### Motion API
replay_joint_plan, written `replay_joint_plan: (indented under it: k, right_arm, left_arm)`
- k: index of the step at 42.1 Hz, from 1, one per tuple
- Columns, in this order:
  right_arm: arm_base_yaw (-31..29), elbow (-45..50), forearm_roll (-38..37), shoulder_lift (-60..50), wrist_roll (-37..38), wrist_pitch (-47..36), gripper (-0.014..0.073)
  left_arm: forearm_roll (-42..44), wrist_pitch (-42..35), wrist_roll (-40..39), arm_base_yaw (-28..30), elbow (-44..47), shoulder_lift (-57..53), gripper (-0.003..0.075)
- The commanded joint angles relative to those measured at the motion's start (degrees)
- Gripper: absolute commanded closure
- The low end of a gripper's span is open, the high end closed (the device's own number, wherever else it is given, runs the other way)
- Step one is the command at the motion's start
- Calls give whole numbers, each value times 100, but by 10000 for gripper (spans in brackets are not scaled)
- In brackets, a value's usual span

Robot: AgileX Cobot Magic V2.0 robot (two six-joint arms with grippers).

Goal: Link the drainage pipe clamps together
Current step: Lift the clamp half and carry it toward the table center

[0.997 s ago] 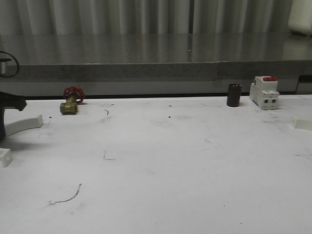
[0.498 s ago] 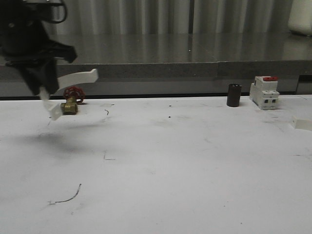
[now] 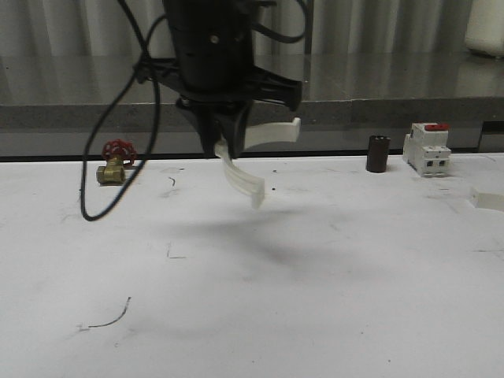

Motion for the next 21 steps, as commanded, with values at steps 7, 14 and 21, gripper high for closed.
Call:
replay_joint_plan:
  k: [7,14,21]
  right_arm:
    - [16,-167,32,19,-61,-339,85]
    - [16,-167,32,19,-61,-339,85]
    - [16,-167,32,19,-61,-339,85]
  left_arm:
    - [-17,-188,-1315,-106,-395,228,741]
    - [-129,-135,-1699,-106,-405,409,741]
    - [-247,-145,-1758,-106,-405,571,741]
